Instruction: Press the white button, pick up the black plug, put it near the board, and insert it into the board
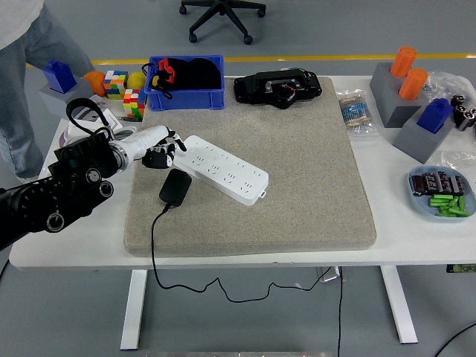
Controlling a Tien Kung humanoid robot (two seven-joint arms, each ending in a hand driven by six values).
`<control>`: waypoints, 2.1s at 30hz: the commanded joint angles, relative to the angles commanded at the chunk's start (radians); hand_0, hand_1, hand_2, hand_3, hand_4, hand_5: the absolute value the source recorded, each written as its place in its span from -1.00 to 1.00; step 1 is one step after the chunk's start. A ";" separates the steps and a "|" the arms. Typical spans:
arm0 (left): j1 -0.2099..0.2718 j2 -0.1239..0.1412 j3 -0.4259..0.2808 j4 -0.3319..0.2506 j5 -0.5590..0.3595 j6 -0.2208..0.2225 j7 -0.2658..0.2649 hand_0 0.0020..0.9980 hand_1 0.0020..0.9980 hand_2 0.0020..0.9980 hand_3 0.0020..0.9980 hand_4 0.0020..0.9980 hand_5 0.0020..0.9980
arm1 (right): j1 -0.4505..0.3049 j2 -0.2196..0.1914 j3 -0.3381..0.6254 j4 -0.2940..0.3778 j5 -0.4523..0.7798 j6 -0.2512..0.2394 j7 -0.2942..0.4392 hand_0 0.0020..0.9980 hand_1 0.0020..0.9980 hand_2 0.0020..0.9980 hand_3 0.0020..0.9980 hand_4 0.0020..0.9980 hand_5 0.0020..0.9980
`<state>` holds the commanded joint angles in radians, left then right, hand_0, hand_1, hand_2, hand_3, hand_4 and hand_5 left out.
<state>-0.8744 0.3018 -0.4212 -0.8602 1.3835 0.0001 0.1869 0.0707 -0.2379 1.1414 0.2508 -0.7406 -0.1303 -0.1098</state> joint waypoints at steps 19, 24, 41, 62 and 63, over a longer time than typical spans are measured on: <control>-0.045 -0.091 0.078 0.114 0.164 0.085 0.009 -1.00 -1.00 -0.79 0.31 -1.00 -1.00 | 0.004 -0.007 -0.040 0.000 0.013 -0.001 0.000 0.28 0.10 0.05 0.09 0.30 -0.34; -0.045 -0.102 0.091 0.127 0.158 0.087 0.007 -1.00 -1.00 -0.79 0.31 -1.00 -1.00 | 0.002 -0.007 -0.044 -0.001 0.014 -0.001 -0.001 0.28 0.10 0.05 0.09 0.30 -0.34; -0.059 -0.129 0.136 0.180 0.169 0.083 0.013 -1.00 -1.00 -0.79 0.31 -1.00 -1.00 | 0.001 -0.007 -0.047 -0.002 0.014 -0.001 -0.001 0.28 0.10 0.05 0.09 0.30 -0.34; -0.009 -0.078 -0.094 0.032 0.280 0.133 -0.012 -0.97 -0.99 -0.75 0.29 -1.00 -1.00 | -0.006 0.000 -0.027 0.000 0.009 -0.001 0.000 0.28 0.10 0.05 0.09 0.30 -0.34; 0.008 -0.068 -0.119 0.012 0.283 0.137 -0.008 -0.97 -0.99 -0.75 0.29 -1.00 -1.00 | -0.006 0.001 -0.025 0.001 0.007 -0.001 0.001 0.28 0.10 0.05 0.09 0.30 -0.34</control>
<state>-0.8663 0.2334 -0.5401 -0.8479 1.6663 0.1373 0.1787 0.0644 -0.2374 1.1165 0.2518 -0.7340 -0.1312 -0.1092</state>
